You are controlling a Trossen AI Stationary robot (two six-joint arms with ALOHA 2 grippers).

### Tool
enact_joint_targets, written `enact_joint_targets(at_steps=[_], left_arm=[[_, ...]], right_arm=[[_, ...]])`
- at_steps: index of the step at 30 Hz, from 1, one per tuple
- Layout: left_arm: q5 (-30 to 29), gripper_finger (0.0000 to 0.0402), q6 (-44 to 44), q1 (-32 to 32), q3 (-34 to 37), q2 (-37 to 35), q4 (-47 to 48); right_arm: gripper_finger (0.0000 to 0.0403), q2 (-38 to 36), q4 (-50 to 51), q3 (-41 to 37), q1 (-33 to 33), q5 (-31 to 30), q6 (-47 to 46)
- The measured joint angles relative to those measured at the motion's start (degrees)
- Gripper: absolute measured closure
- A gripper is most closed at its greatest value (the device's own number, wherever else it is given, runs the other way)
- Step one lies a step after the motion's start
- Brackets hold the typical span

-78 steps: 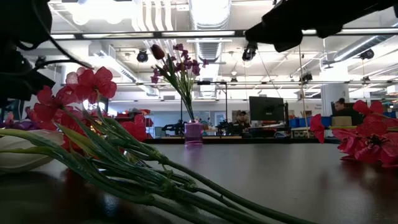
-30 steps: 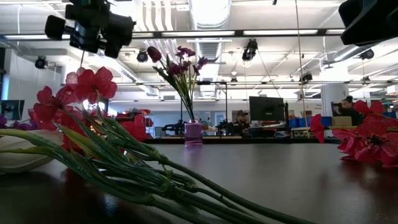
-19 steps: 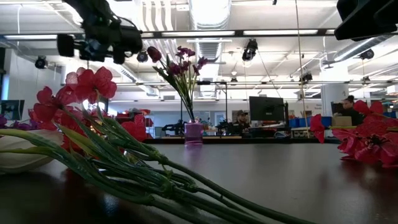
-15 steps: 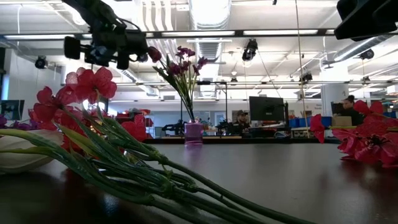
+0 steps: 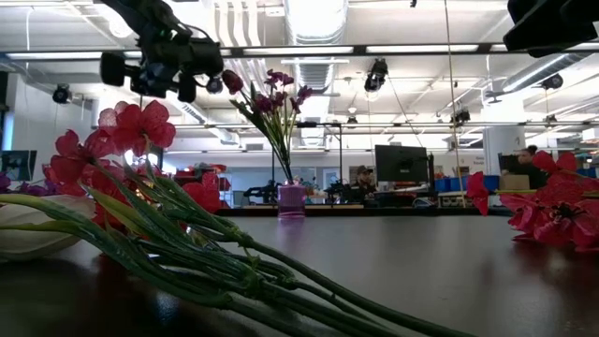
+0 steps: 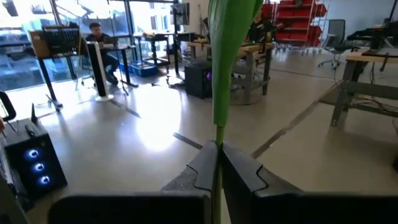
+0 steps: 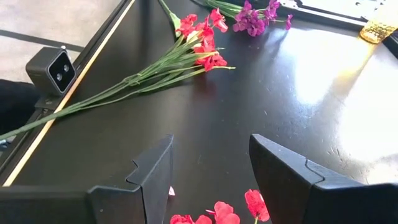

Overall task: Sort flowers into vase by color
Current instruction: Put the top white tulip into the yellow vase

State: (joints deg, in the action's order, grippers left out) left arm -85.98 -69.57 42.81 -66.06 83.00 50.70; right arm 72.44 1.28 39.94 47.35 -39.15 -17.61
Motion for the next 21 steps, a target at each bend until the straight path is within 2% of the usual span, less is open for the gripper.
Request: enact_joint_targets(at_steps=[6, 11, 15, 21], left_arm=[[1.25, 0.0401, 0.00, 0.00, 0.10, -0.83, 0.03], [1.68, 0.0401, -0.10, 0.00, 0.22, 1.13, 0.10], [4.25, 0.0400, 2.43, -0.02, 0.28, 3.23, 1.07], [8.50, 0.0357, 5.56, -0.07, 0.57, 4.71, 3.53]], right_arm=[[0.0202, 0.00, 0.34, 0.00, 0.02, 0.05, -2.03], [0.0202, 0.00, 0.35, 0.00, 0.02, 0.10, -2.77], [0.0202, 0.00, 0.41, 0.00, 0.02, 0.10, -2.80], [0.0202, 0.00, 0.41, 0.00, 0.02, 0.12, -3.77]])
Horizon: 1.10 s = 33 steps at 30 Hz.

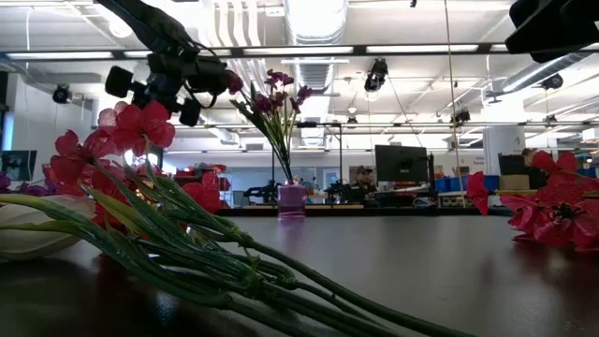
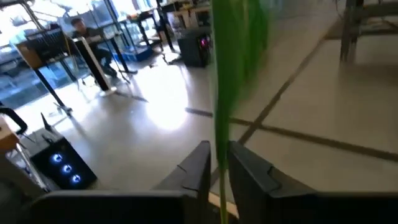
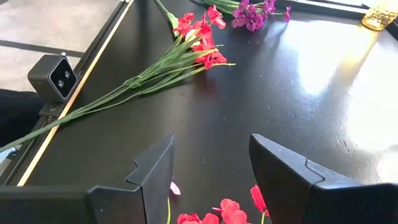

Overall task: Sort flowers into vase by color
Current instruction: Put the top white tulip into the yellow vase, then put the purple flowers into the purple vase

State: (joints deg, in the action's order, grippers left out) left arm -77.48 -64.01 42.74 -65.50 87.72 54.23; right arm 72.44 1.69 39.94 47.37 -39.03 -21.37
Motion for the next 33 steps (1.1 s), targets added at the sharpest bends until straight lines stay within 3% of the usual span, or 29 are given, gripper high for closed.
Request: enact_joint_targets(at_steps=[6, 10, 18, 21, 24, 28, 33], left_arm=[[5.49, 0.0295, -0.78, 0.02, 0.11, -1.69, 1.87], [11.22, 0.0262, 3.33, 0.00, -0.06, -3.68, 2.98], [21.47, 0.0237, 14.12, -5.39, -0.09, -13.03, 9.69], [22.48, 0.0238, 16.40, -12.17, -0.04, -17.12, 14.14], [28.77, 0.0240, 16.86, -21.83, -0.04, -20.65, 17.23], [40.87, 0.0240, 15.00, -39.39, 0.20, -23.03, 16.85], [48.75, 0.0240, 4.38, -63.03, 0.26, -20.78, 16.89]], right_arm=[[0.0202, 0.00, 0.37, 0.00, 0.00, 2.25, -4.56], [0.0202, 0.00, 1.45, 0.00, 0.02, 3.08, -6.85], [0.0202, 0.00, 1.53, 0.00, 0.00, 3.09, -7.99], [0.0202, 0.00, 1.51, 0.00, -0.02, 3.06, -8.43], [0.0202, 0.00, 1.43, 0.00, -0.02, 3.02, -8.80], [0.0202, -0.02, 0.50, 0.00, -0.02, 2.99, -8.80], [0.0202, -0.02, -0.09, 0.00, -0.03, 2.95, -8.78]])
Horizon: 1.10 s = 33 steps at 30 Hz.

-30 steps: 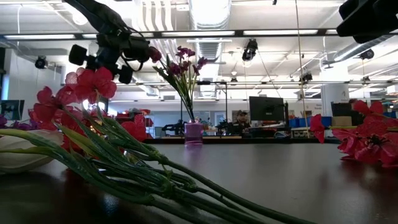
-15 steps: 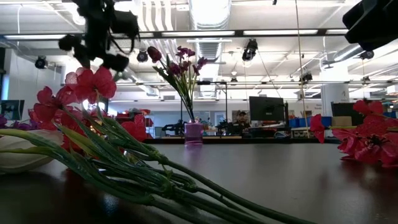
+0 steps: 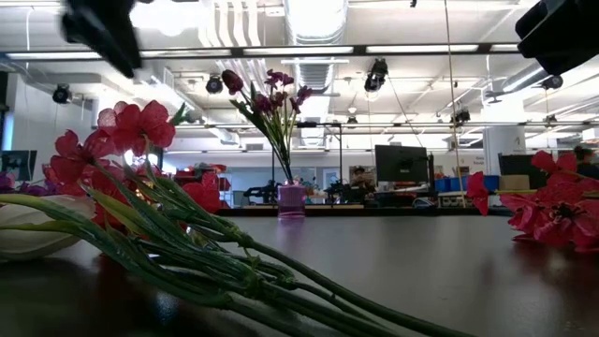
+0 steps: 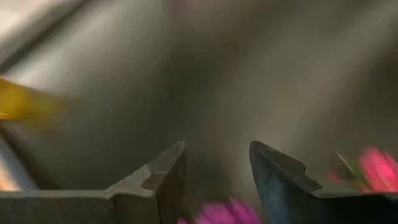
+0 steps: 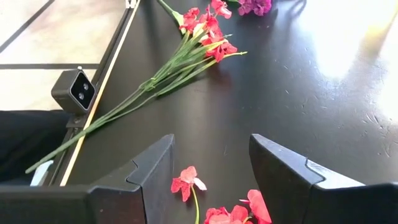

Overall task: Sort flowers into vase by color
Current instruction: Put the purple flowers into the purple vase

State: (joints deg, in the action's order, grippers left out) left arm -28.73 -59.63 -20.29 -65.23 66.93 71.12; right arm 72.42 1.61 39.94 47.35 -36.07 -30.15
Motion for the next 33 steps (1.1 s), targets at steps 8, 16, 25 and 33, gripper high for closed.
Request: enact_joint_targets(at_steps=[8, 16, 25, 33], left_arm=[[10.28, 0.0231, -30.01, -21.84, 0.48, 10.59, 3.94], [27.54, 0.0191, -38.42, -21.78, 8.80, 17.93, -0.38], [33.52, 0.0203, -37.22, -17.87, 22.67, 14.92, -13.89], [34.30, 0.0262, -35.43, -16.65, 30.28, 11.58, -23.44]], right_arm=[[0.0202, 0.00, -0.63, 0.00, -0.21, -0.04, 0.20], [0.0202, 0.02, -0.61, 0.00, -2.42, -0.13, 0.31], [0.0202, 0.07, -0.15, 0.00, -2.51, 0.57, 0.31], [0.0202, 0.09, 0.37, 0.00, -2.51, 0.72, 1.26]])
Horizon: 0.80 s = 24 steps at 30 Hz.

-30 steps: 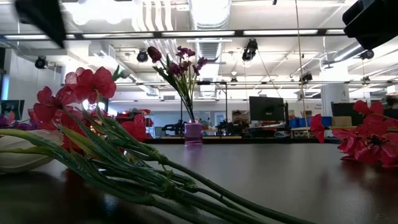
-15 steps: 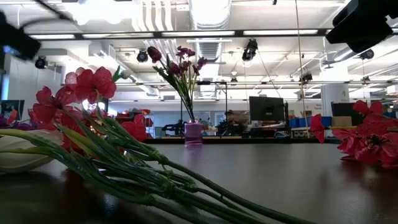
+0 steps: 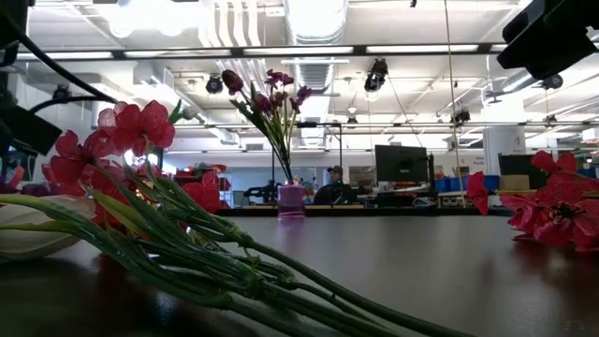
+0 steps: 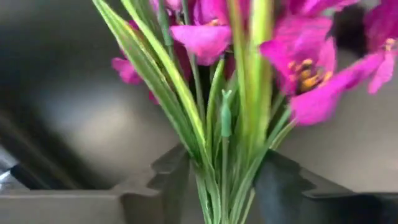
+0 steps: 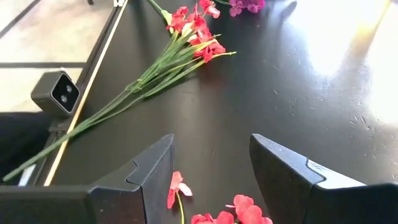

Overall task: Sort flowers into vase by color
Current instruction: Put the purple flowers into the purple vase

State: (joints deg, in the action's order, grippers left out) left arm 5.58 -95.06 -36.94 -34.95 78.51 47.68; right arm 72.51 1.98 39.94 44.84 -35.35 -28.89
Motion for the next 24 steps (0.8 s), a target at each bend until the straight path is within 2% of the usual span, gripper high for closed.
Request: enact_joint_targets(at_steps=[4, 5, 7, 11, 15, 18, 20, 24], left_arm=[[-2.62, 0.0344, -0.19, -0.03, 0.86, -1.69, -2.02], [-6.13, 0.0368, -0.18, -0.11, 0.49, -2.39, -1.28], [-14.78, 0.0389, 0.12, 0.17, -1.59, -4.46, -0.87], [-32.41, 0.0375, 6.53, -0.01, -7.86, -8.33, -1.45], [-51.83, 0.0387, 21.24, 0.08, -15.07, -9.62, -5.07], [-60.58, 0.0395, 39.39, 0.09, -18.69, -8.77, -14.94], [-62.37, 0.0394, 51.43, 0.58, -20.03, -7.85, -24.39], [-61.30, 0.0390, 71.64, 2.46, -20.00, -3.81, -46.89]], right_arm=[[0.0202, 0.00, 0.80, 0.00, 0.00, -0.05, 3.71], [0.0202, 0.00, 0.78, 0.00, -0.05, -0.03, 4.07], [0.0202, 0.00, 0.76, 0.00, -0.29, 0.62, 3.70], [0.0202, 0.00, -1.26, 0.00, -1.42, 0.66, 7.24], [0.0202, 0.67, -8.17, 0.04, -4.21, -2.56, 10.20], [0.0202, 2.15, -13.82, 0.04, -6.73, -1.69, 13.67], [0.0202, 3.78, -18.60, 0.04, -8.39, -0.92, 15.62], [0.0202, 7.55, -28.80, 0.04, -11.27, 4.77, 18.99]])
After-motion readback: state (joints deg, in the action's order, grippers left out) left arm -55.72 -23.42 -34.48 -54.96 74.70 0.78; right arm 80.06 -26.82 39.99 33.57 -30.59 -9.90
